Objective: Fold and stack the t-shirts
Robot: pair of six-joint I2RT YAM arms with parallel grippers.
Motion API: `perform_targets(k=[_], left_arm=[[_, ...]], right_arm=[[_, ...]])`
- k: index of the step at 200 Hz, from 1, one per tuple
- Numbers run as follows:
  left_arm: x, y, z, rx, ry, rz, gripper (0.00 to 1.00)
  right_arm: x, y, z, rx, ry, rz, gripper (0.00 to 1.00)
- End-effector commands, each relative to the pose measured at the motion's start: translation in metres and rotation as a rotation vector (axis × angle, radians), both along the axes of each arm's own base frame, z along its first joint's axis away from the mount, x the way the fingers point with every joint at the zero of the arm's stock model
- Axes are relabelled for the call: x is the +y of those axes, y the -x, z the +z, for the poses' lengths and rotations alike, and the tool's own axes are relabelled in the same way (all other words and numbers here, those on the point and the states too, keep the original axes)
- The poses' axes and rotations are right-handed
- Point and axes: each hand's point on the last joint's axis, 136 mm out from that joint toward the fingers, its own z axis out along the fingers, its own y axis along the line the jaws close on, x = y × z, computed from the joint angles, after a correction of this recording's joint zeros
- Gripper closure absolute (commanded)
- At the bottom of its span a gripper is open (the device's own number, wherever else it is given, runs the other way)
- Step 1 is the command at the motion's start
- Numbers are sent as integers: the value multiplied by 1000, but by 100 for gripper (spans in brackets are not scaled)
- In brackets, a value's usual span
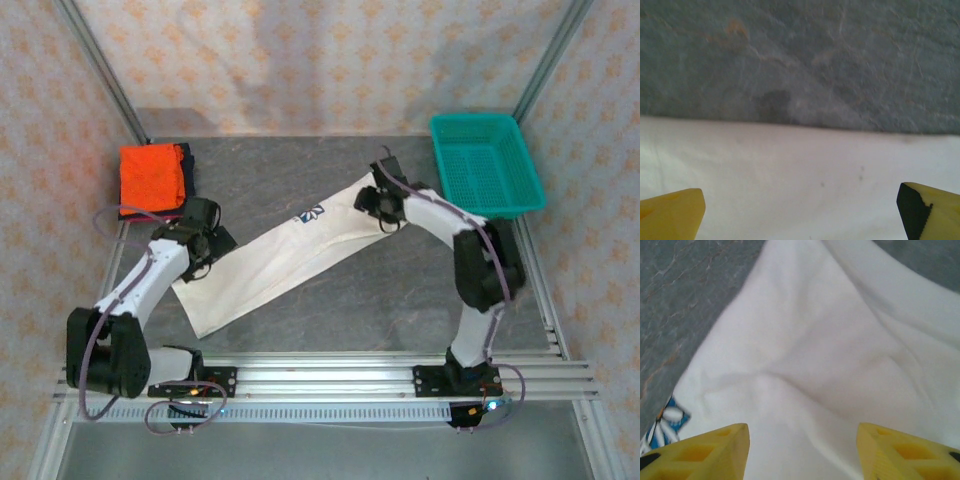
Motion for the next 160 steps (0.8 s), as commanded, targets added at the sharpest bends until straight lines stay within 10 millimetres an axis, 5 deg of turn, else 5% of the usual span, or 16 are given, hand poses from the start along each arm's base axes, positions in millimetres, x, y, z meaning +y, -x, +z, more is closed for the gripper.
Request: perform_targets(k=[1,44,108,160], left_arm=[[10,-16,5,-1,-49,-52,0],[-6,-29,9,-59,29,-114,0],[-3,-7,6,-59,24,-93,0],[-2,2,6,-59,15,-98,0]], right_arm=[[-10,5,6,-77,-127,-161,42],[4,11,-24,14,-195,-149,58],[0,-5,-67,121,-144,-180,75],[-3,-52,-89,184,-89,-113,80]])
